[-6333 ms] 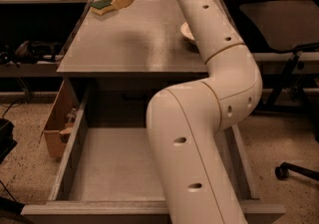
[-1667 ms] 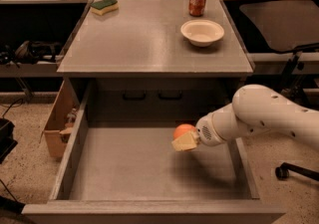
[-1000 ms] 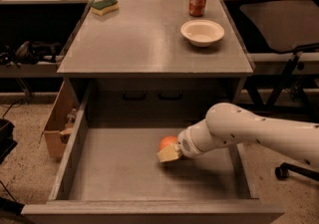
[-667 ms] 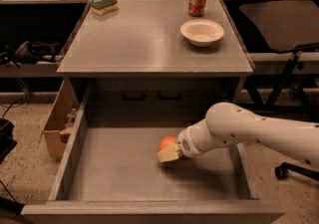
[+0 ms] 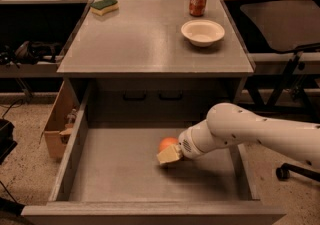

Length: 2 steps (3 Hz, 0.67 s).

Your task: Place orange into top drawer

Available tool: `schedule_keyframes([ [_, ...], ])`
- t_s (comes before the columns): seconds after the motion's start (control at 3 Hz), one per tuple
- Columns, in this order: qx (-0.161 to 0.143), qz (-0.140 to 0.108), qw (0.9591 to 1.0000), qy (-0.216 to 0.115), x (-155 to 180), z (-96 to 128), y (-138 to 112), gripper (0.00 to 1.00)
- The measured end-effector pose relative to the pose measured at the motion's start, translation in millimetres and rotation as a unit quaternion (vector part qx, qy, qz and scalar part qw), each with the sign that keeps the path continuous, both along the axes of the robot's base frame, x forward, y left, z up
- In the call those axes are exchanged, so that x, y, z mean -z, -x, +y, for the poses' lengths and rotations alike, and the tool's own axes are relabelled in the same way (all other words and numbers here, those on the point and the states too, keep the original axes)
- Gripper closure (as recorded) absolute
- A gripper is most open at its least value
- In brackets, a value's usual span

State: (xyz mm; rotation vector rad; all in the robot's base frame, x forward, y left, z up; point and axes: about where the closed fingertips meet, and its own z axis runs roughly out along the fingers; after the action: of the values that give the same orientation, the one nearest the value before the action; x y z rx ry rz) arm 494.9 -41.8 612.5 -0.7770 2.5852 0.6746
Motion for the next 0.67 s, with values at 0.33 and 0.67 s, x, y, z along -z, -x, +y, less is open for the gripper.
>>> schedule_keyframes([
  [0.33,0.0,0.0,1.0,0.0,0.0,0.0,0.0,0.0],
  [0.67,0.0,0.0,1.0,0.0,0.0,0.0,0.0,0.0],
])
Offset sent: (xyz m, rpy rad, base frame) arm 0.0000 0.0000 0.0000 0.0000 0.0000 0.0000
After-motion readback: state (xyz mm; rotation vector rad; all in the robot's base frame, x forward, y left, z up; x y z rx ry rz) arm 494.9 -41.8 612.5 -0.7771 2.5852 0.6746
